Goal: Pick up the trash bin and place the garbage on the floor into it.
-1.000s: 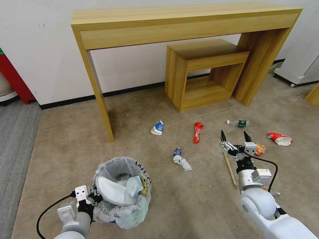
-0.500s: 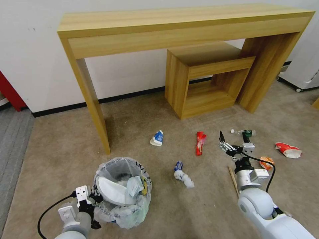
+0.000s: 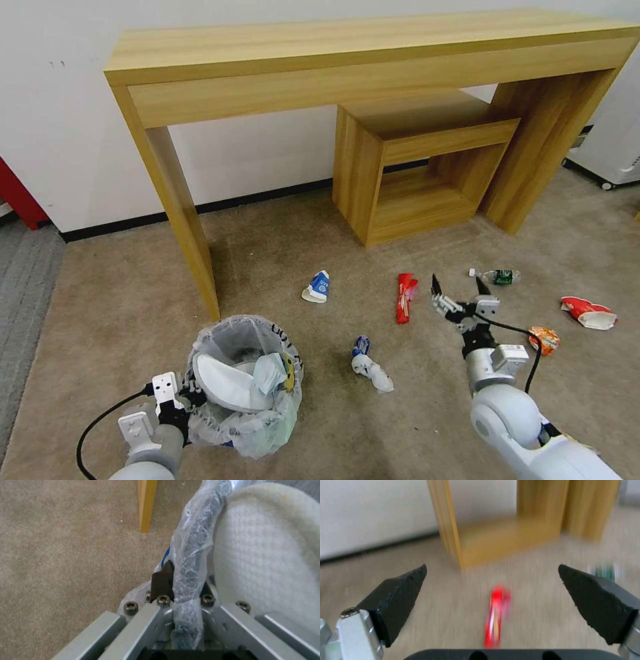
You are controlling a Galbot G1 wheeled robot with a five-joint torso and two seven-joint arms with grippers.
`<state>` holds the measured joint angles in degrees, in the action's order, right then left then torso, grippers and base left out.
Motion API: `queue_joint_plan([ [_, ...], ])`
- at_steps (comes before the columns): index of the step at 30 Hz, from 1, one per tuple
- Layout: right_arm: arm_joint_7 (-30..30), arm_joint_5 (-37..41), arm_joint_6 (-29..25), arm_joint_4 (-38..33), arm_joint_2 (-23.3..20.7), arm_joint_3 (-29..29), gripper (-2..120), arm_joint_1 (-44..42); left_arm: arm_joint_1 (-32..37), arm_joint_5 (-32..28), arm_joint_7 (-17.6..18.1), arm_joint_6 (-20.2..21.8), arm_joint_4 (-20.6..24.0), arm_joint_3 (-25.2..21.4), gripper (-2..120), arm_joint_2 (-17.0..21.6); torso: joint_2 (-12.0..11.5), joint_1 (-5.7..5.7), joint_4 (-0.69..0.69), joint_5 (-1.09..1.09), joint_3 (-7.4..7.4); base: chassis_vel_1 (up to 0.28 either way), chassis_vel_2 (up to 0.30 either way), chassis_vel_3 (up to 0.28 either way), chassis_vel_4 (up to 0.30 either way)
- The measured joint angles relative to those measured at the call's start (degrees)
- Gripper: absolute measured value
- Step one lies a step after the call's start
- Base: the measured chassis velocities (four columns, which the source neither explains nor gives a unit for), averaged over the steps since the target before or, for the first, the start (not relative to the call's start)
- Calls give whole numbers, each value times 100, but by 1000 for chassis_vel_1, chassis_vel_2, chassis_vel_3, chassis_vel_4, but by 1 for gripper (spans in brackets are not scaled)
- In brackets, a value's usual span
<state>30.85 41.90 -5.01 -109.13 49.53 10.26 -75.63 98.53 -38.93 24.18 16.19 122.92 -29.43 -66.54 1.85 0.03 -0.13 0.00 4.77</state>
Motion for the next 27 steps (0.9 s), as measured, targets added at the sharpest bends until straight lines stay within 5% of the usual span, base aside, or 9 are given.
queue_joint_plan([
  [8,1034,1301,2020,-227,-344,-517,100,-59,-45,6,1,-9,-49,15,0,-37,0,0,0,0,0,0,0,0,0],
  [15,815,1200,2544,108,-696,-1087,100,99,-88,61,-14,-59,-125,36,0,-124,0,0,0,0,0,0,0,0,0],
  [21,-302,359,2176,498,-980,-1496,100,415,-77,128,-42,-89,-161,54,0,-222,0,0,0,-2,0,0,0,0,0],
  [24,-1275,-399,1251,1054,-1071,-1933,100,775,-33,165,-54,-114,-161,36,0,-273,0,0,2,0,0,0,0,0,0],
  [27,-1614,-654,797,1325,-1123,-2198,100,900,-19,177,-59,-130,-161,25,0,-289,0,0,1,1,0,0,0,0,0],
])
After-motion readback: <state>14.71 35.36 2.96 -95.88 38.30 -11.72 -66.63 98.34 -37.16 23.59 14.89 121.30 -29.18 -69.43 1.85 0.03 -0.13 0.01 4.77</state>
